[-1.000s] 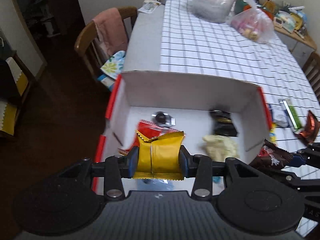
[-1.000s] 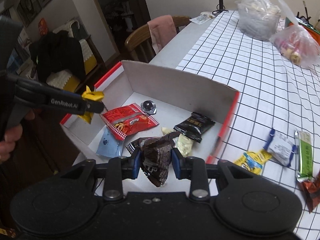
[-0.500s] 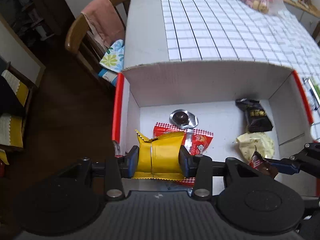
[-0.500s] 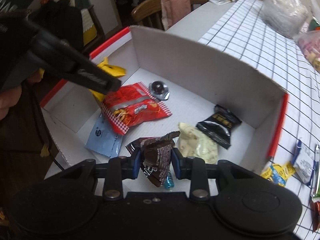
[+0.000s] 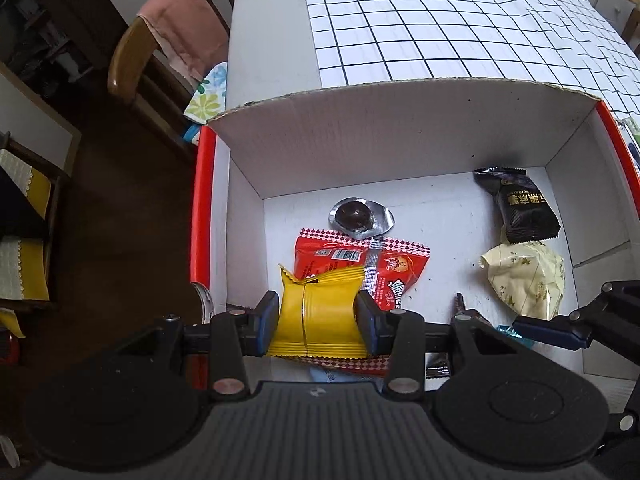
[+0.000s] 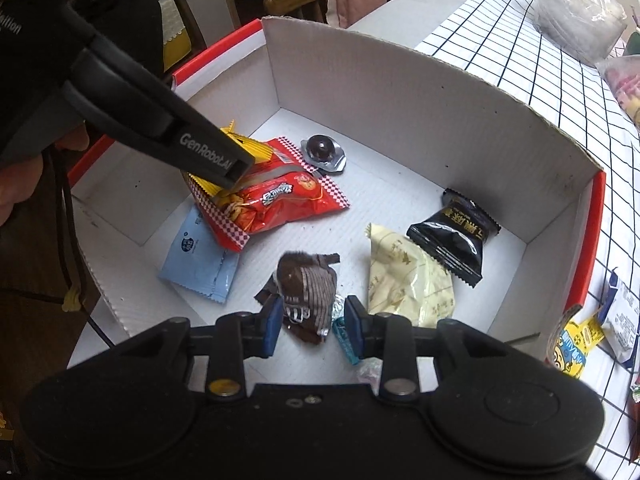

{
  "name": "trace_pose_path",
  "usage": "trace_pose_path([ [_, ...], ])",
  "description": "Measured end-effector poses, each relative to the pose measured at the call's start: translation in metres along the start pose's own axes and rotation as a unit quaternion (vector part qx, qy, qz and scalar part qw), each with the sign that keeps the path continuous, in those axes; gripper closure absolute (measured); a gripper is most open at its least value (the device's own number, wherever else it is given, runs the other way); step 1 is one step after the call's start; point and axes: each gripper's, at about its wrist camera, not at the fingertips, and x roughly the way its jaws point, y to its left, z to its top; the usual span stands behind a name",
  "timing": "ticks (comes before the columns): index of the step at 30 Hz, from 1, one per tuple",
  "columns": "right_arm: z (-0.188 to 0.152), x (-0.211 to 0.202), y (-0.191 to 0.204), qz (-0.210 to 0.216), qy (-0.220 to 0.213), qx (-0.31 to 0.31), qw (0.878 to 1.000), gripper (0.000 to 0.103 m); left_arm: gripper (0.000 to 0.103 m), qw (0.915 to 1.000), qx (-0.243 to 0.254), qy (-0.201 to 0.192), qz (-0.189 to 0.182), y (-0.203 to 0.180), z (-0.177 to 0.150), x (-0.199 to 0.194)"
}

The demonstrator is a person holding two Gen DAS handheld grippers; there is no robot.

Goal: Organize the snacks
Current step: 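Open both tools to drop the yellow packet and brown candy in the box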

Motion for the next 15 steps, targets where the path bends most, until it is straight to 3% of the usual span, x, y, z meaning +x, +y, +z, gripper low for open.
trace_pose_path([
  [15, -0.005, -0.061, -0.014, 0.027, -0.076, 0.037, 0.996, 0.051, 0.052, 0.9985, -0.022, -0.048, -0.018, 0.005, -0.016, -0.033],
])
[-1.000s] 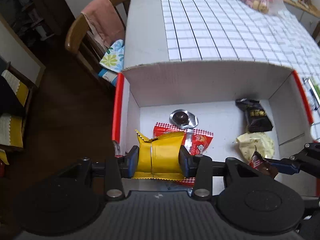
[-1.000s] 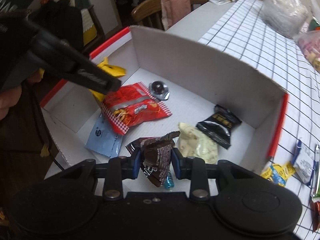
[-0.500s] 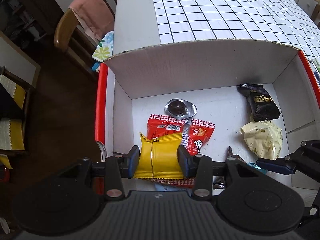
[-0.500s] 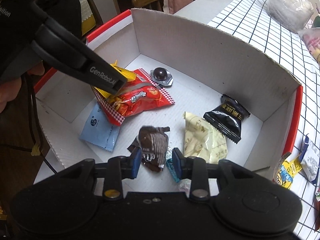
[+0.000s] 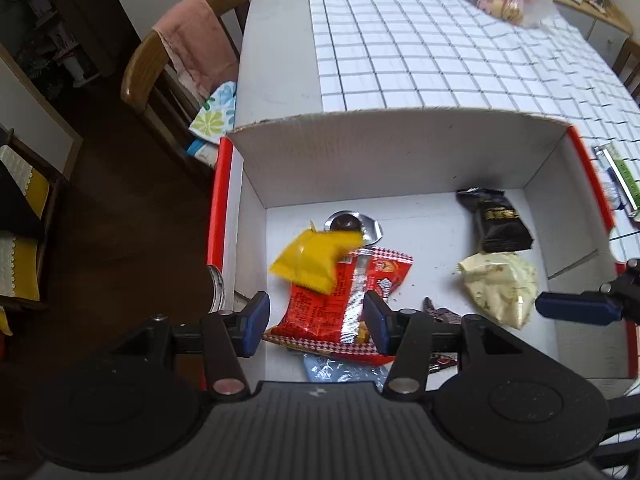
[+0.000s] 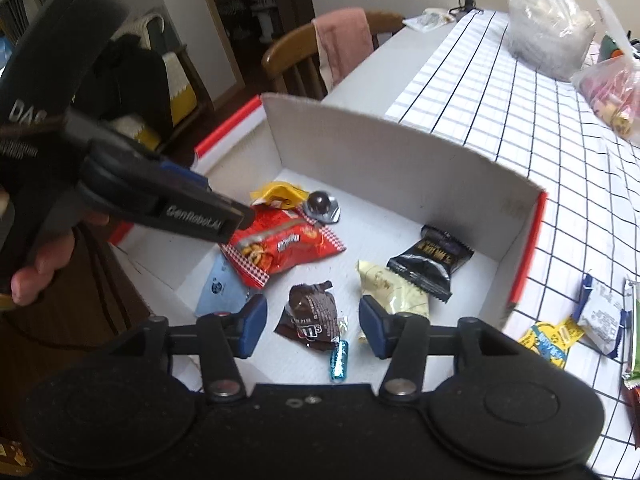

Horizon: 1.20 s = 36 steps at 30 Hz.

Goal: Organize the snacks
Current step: 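Open both tools to drop the yellow packet and brown candy in the box, then move both tools back to the remaining snacks on the table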

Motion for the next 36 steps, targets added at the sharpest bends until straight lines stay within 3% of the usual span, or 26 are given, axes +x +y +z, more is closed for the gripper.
trace_pose_path([
  [6, -0.006, -0.025, -0.005, 0.010, -0.027, 0.008, 1.000, 0.042, 0.052, 0.9992, -0.005, -0.036, -0.014, -0.002, -0.010, -0.027],
  [10, -0.012, -0.043, -0.006, 0.017, -0.045, 0.010, 0.999, 0.039, 0.043, 0.9974, -0.010, -0.067, -0.025, -0.007, -0.018, -0.048],
  [15, -0.019, -0.065, -0.012, 0.020, -0.072, 0.016, 0.997, 0.027, 0.041, 0.9945, -0.013, -0.096, -0.038, -0.018, -0.027, -0.069],
  [20, -0.026, -0.082, -0.024, 0.018, -0.096, 0.029, 0.995, 0.019, 0.034, 0.9908, -0.019, -0.128, -0.042, -0.034, -0.035, -0.086],
  [27, -0.038, -0.107, -0.052, 0.023, -0.127, 0.057, 0.990, 0.015, 0.033, 0.9867, -0.026, -0.152, -0.049, -0.062, -0.039, -0.098],
  [31, -0.050, -0.122, -0.071, 0.023, -0.147, 0.069, 0.986, 0.004, 0.031, 0.9846, -0.026, -0.162, -0.060, -0.083, -0.042, -0.101],
  [36, -0.063, -0.136, -0.100, 0.015, -0.150, 0.087, 0.985, 0.001, 0.029, 0.9833, -0.024, -0.165, -0.073, -0.117, -0.040, -0.100],
])
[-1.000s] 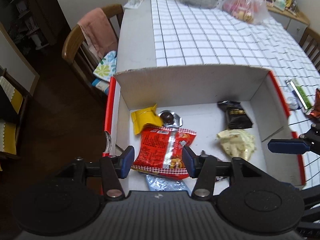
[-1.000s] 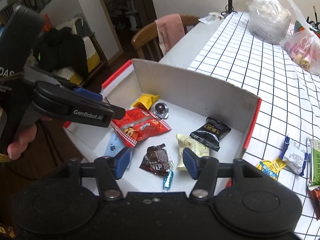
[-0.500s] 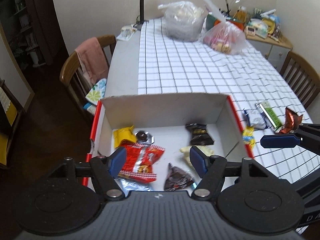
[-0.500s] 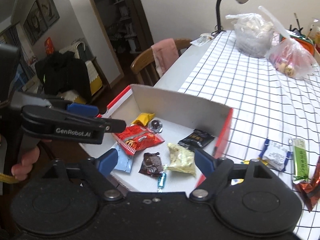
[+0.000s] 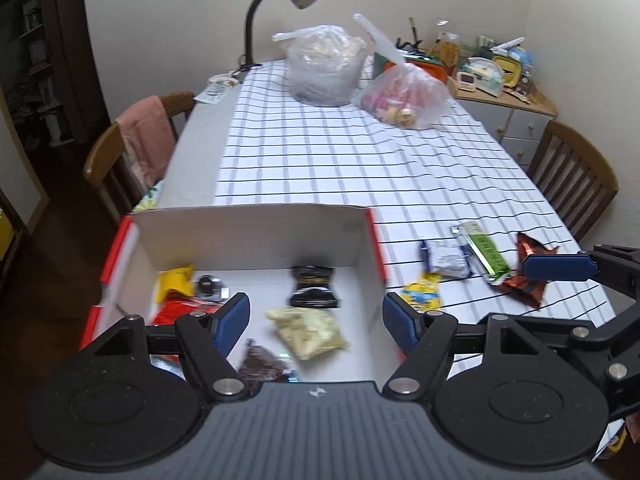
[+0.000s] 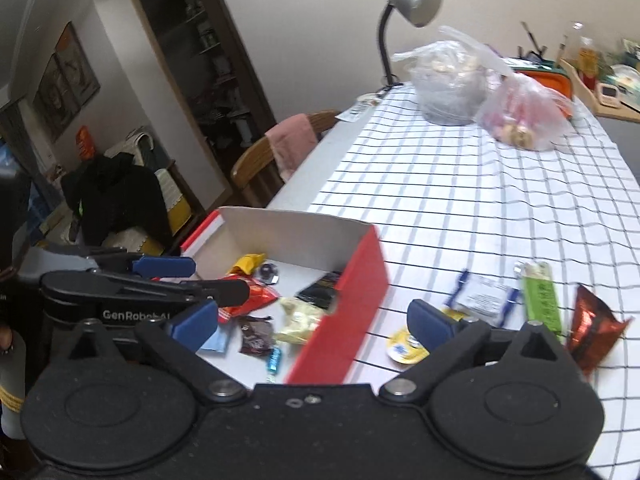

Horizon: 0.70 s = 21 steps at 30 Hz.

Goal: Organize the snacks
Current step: 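Move both tools back to the remaining snacks on the table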

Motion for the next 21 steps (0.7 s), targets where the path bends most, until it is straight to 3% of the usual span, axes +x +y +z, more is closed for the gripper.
trace_pose_path([
  [7, -0.008, -0.025, -0.044, -0.028, 0.003, 0.006, 1.000, 0.001, 0.028, 0.9999, -0.002, 0.007, -0.014, -0.048, -0.002, 0.018],
  [13, -0.012, -0.042, -0.096, -0.077, 0.010, 0.020, 0.997, 0.000, 0.028, 0.9996, -0.001, 0.021, -0.017, -0.084, -0.002, 0.037],
  [21, -0.017, -0.032, -0.156, -0.142, 0.045, 0.042, 0.988, 0.001, 0.028, 0.9987, 0.015, 0.047, -0.015, -0.129, -0.004, 0.070],
])
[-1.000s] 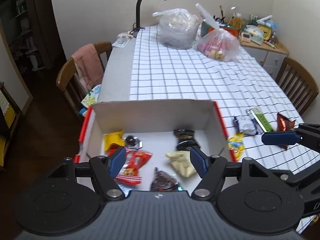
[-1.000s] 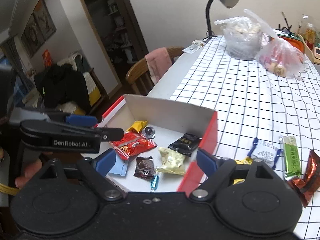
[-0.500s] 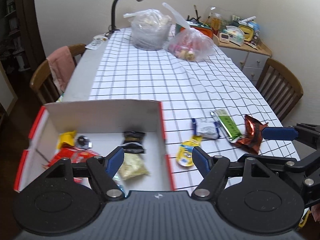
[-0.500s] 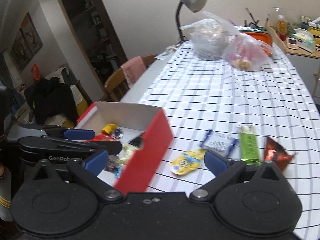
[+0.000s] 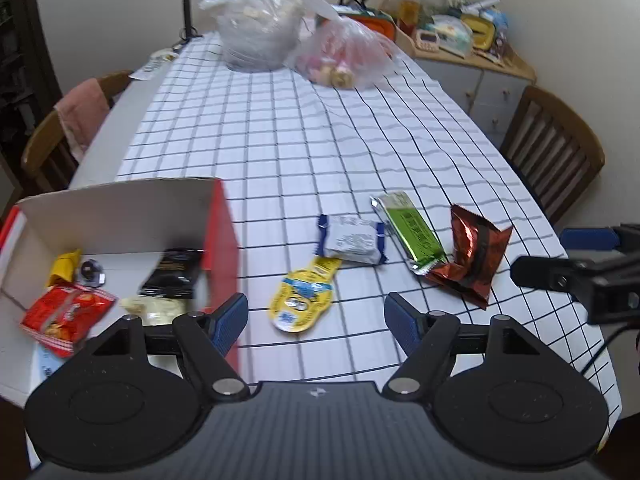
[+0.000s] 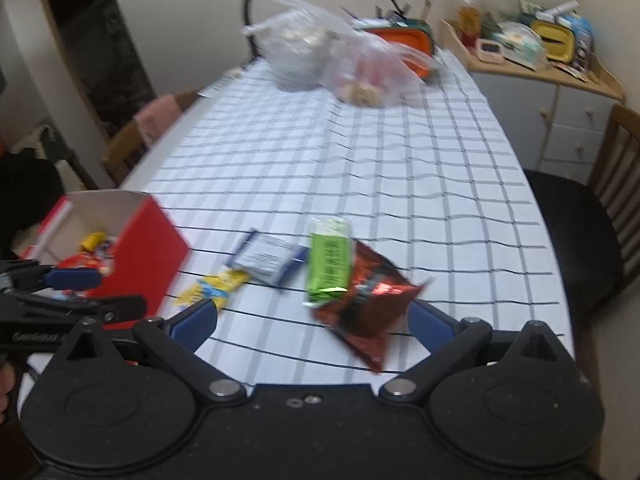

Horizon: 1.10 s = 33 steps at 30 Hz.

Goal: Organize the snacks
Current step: 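Move both tools back to the remaining snacks on the table, then grasp the yellow Minion packet with the left tool while the right tool grasps the red-brown foil bag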

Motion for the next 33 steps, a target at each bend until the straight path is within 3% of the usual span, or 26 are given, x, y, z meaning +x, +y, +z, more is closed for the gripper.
trace_pose_path([
  [7, 0.004, 0.039, -0.028, -0.025, 0.043, 0.063, 0.997, 0.003, 0.028, 0.9987, 0.031, 0.041, 0.004, -0.025, 0.008, 0.039],
  [11, 0.004, 0.059, -0.034, -0.023, 0.065, 0.080, 0.994, 0.005, 0.028, 0.9955, 0.041, 0.085, 0.012, -0.027, 0.015, 0.069],
  [16, 0.008, 0.076, -0.037, -0.022, 0.082, 0.080, 0.993, 0.007, 0.028, 0.9909, 0.024, 0.127, 0.036, -0.018, 0.027, 0.106],
  [20, 0.010, 0.085, -0.039, -0.018, 0.091, 0.082, 0.992, 0.009, 0.028, 0.9875, -0.015, 0.153, 0.034, -0.005, 0.035, 0.130],
  [33, 0.011, 0.102, -0.046, -0.001, 0.111, 0.079, 0.991, 0.020, 0.029, 0.9820, -0.014, 0.183, 0.046, -0.009, 0.036, 0.157],
])
